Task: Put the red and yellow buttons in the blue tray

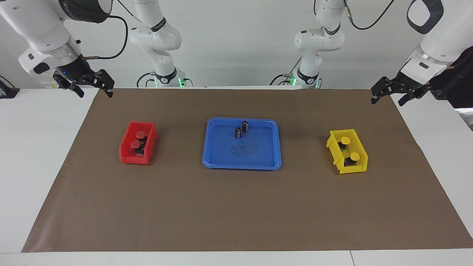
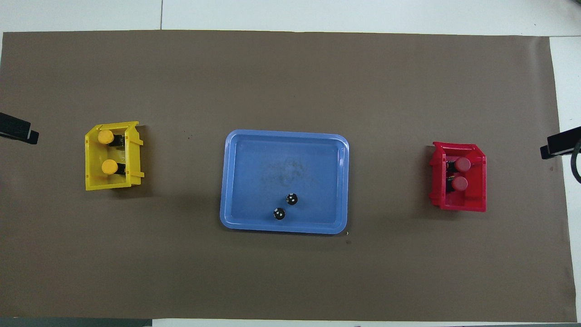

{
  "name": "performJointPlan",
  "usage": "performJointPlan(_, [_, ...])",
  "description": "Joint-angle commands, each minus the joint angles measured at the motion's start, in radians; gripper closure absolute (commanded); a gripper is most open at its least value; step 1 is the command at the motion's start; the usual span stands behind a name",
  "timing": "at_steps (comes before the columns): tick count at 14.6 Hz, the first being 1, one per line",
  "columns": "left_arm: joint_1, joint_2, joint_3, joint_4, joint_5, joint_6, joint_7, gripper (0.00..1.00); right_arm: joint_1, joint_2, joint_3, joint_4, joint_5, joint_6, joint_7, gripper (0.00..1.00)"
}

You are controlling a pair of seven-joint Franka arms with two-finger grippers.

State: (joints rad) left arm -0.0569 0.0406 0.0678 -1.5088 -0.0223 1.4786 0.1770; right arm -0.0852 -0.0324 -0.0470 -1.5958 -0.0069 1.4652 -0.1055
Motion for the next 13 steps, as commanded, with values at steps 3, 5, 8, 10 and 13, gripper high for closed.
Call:
performJointPlan(3, [0.006,-0.027,-0.005,-0.028,0.019,0.000,0.006,0.00,-0.005,-0.014,0.009,-0.018,-0.016,0.017,0.009,0.00])
performJointPlan(5, [0.005,-0.027,-0.005,-0.028,0.019,0.000,0.006,0.00,-0.005,-0.014,0.009,-0.018,-0.016,0.017,0.012,0.00])
performJointPlan(8, [0.006,-0.027,-0.005,-0.028,0.019,0.002,0.006,0.00,-0.005,-0.018,0.009,-0.026,-0.016,0.018,0.012,0.00])
performJointPlan(10, [0.005,-0.027,-0.005,-0.028,0.019,0.000,0.006,0.00,-0.004,-0.017,0.010,-0.023,-0.021,0.020,0.010,0.00])
performJointPlan(13, [0.006,-0.027,-0.005,-0.028,0.019,0.000,0.006,0.00,-0.002,-0.011,0.018,-0.022,-0.021,0.078,0.004,0.00])
